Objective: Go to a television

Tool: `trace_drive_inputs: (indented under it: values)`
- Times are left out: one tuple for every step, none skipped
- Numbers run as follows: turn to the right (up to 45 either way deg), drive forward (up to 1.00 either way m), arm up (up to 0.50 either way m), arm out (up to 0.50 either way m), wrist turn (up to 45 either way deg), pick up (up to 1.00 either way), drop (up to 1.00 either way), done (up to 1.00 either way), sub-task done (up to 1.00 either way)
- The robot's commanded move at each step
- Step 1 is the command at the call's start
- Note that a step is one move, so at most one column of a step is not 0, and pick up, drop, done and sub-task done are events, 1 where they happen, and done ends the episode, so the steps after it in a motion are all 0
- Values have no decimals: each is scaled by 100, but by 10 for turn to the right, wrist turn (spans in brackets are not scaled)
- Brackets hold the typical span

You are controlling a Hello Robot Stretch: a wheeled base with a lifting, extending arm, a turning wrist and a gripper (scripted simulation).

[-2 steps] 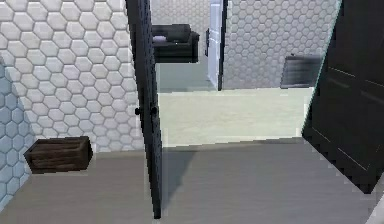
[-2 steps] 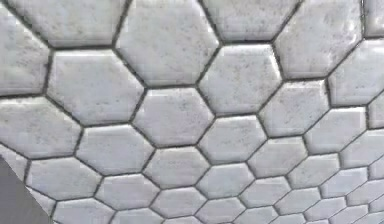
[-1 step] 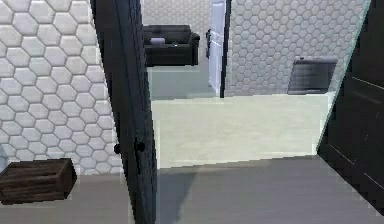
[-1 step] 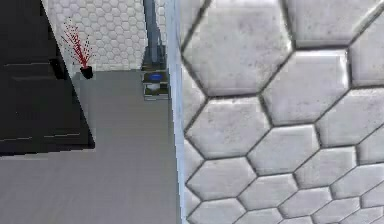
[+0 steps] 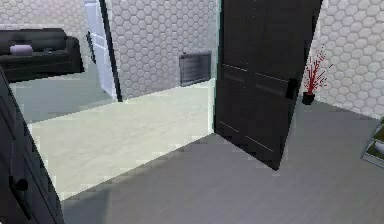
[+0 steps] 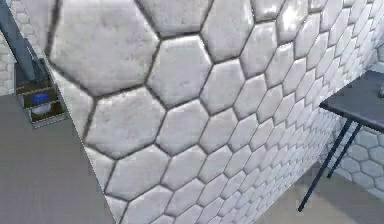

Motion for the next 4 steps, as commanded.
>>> trace_drive_inputs:
  values:
    - [0,30,0,0,0,0,0,0,0]
    - [450,0,0,0,0,0,0,0,0]
    - [0,100,0,0,0,0,0,0,0]
    - [60,0,0,0,0,0,0,0,0]
